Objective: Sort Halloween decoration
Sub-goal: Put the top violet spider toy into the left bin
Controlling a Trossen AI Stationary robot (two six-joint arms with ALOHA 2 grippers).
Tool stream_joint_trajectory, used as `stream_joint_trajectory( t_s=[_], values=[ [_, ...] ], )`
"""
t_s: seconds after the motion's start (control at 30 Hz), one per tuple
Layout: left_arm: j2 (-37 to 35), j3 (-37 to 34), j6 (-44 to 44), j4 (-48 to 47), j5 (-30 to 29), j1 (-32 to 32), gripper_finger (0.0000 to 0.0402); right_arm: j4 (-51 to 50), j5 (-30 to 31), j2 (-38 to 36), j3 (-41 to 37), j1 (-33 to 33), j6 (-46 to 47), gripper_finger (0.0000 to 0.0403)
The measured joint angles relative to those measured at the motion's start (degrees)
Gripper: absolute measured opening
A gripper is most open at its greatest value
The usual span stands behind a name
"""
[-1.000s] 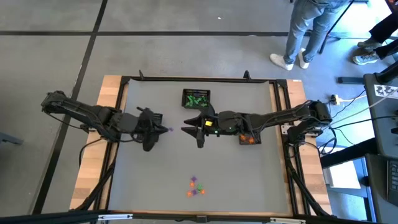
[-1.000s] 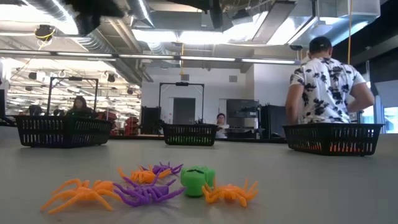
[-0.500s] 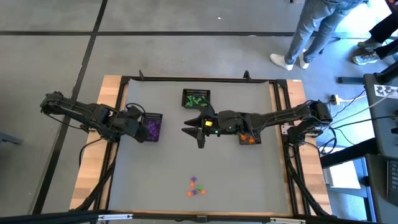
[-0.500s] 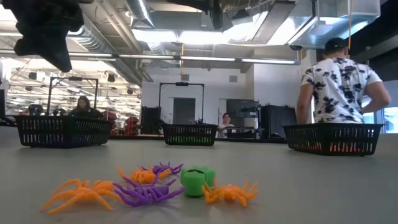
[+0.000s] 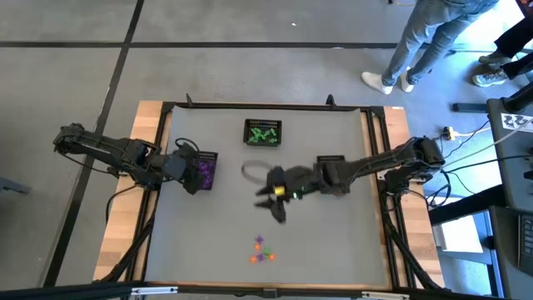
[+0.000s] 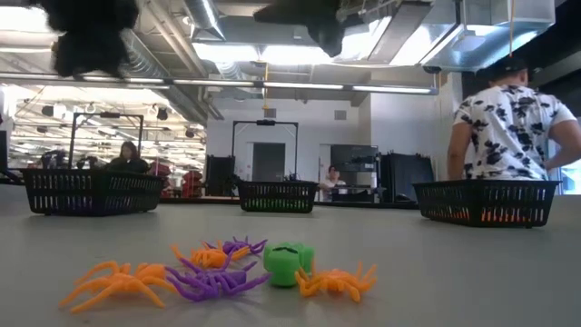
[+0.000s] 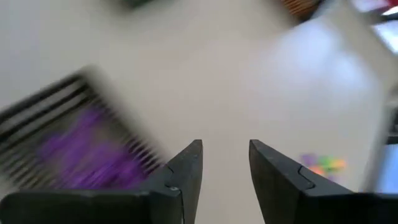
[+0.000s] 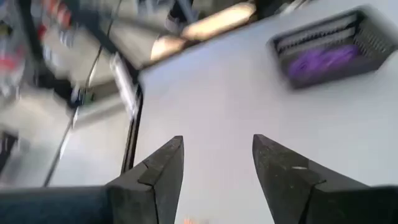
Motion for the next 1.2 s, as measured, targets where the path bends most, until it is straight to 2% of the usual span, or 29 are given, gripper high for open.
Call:
stream_joint_trajectory(
  t_s=[0.2,0.33,0.7,0.87,1.2],
  values=[
    [0.4,0.0,16.2,24.1,-2.3,-0.8,0.0123,-2.5,0.3,3.9,0.0,6.7,-2.2,0.0191],
    [0.3,0.1,23.5,33.2,-3.1,-1.1,0.0124,-3.2,0.8,8.1,0.0,9.8,-2.3,0.0191],
    [0.4,0.0,25.0,34.8,-3.1,-1.1,0.0124,1.8,4.5,17.6,0.0,11.8,2.7,0.0191],
    [0.4,0.0,24.8,34.6,-3.1,-1.1,0.0124,2.6,9.6,20.2,0.0,11.8,2.8,0.0191],
    [0.4,0.0,24.8,34.5,-3.1,-1.1,0.0124,3.0,10.0,24.4,0.0,11.3,2.8,0.0189]
  ],
)
